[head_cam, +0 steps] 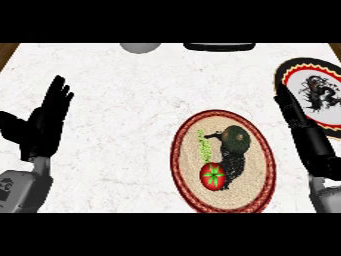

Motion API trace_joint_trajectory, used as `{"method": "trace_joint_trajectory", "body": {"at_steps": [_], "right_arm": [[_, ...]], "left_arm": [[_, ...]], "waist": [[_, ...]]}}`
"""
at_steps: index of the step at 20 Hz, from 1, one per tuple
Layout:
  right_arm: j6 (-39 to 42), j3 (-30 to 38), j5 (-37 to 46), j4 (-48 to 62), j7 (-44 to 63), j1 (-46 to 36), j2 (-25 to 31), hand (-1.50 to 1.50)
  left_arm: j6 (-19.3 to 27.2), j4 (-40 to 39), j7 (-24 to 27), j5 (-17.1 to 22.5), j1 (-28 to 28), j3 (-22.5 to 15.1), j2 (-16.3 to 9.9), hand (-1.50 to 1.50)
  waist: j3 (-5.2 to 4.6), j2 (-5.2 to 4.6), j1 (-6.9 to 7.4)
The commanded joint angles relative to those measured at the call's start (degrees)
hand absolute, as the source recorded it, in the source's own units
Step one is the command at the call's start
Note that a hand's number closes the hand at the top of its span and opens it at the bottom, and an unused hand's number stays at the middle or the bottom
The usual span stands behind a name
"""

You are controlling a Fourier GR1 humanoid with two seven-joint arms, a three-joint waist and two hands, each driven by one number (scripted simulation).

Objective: Pick the squash from the placemat and place it in the plate

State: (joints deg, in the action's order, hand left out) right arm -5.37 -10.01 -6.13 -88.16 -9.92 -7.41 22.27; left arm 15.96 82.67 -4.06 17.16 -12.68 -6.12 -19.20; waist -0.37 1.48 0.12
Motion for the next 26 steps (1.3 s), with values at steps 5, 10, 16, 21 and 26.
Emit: {"method": "trace_joint_trajectory", "body": {"at_steps": [5,10,16,21,26], "right_arm": [[16.9,-4.8,-13.7,15.9,22.4,-1.7,-0.7,-1.50],[32.2,-13.5,-2.0,18.7,27.4,-14.6,13.6,-1.50],[42.0,-17.4,3.9,26.9,29.6,-34.1,10.9,-1.50],[46.4,-20.0,8.5,37.8,31.6,-44.0,3.3,-1.50],[56.7,-15.2,0.1,47.6,45.1,-51.3,-1.1,-1.50]], "left_arm": [[-8.2,6.0,4.7,-5.1,-5.0,-6.7,-4.2,0.00],[-13.5,7.3,5.9,-6.8,-7.1,-11.8,-4.7,0.00],[-15.1,7.5,5.4,-6.1,-6.4,-10.5,-6.1,0.00],[-14.3,7.7,6.7,-6.7,-3.9,-8.7,-5.8,0.00],[-16.5,8.1,9.1,-6.2,0.5,-7.4,-7.3,0.00]], "waist": [[0.62,-4.24,5.26],[0.25,-3.46,8.14],[0.37,-2.51,6.21],[0.37,-2.13,3.10],[0.30,-1.73,2.16]]}}
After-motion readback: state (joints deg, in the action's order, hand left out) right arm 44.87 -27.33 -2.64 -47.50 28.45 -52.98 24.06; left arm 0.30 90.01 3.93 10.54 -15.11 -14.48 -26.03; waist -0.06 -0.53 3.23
